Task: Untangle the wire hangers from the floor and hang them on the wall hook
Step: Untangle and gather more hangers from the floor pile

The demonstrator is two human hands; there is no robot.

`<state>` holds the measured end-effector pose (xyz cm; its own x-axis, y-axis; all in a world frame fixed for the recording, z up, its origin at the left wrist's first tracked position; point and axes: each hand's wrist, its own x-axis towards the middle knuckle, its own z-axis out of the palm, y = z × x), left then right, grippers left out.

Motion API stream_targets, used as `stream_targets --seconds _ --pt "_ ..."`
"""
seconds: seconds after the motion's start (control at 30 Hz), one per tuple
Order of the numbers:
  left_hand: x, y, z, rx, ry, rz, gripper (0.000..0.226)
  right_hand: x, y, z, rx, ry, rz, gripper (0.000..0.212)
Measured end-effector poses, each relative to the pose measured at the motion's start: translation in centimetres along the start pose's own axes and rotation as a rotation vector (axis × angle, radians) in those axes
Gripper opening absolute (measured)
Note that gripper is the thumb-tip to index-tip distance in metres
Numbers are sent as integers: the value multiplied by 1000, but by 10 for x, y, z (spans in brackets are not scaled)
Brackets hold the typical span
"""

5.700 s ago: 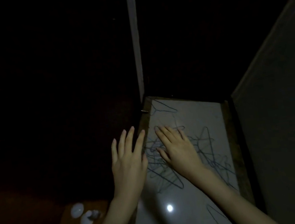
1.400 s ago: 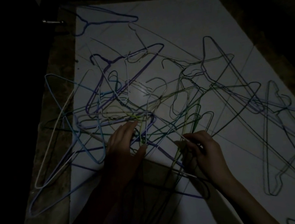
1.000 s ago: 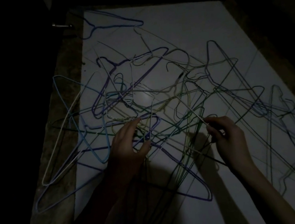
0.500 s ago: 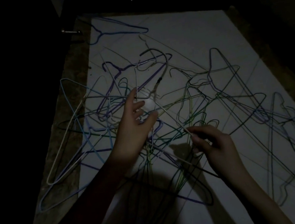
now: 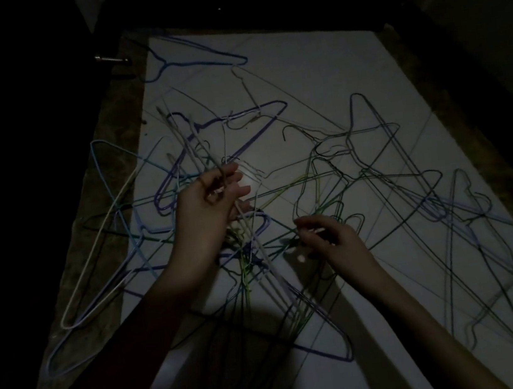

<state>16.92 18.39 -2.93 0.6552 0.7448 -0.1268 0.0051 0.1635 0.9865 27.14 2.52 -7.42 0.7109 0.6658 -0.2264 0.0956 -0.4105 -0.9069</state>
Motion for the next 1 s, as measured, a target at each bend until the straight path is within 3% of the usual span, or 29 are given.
stream_targets --seconds 0.17,0.3,0.43,0.63,0.87,1.0 --pt "3 3 -7 77 -28 81 23 41 15 1 -152 0 64 44" --pt "4 0 -17 71 -29 60 22 51 25 5 -241 -34 130 50" --pt "4 -1 -21 74 -72 10 26 50 25 5 -229 -15 128 45" --pt "4 -2 -19 87 -121 -12 22 24 12 1 -198 -49 7 20" --pt "0 -12 -19 36 -128 -57 19 -7 9 3 -268 -354 40 21" --pt "-1 -14 -19 28 -128 -71 19 -6 8 -3 -236 -394 161 11"
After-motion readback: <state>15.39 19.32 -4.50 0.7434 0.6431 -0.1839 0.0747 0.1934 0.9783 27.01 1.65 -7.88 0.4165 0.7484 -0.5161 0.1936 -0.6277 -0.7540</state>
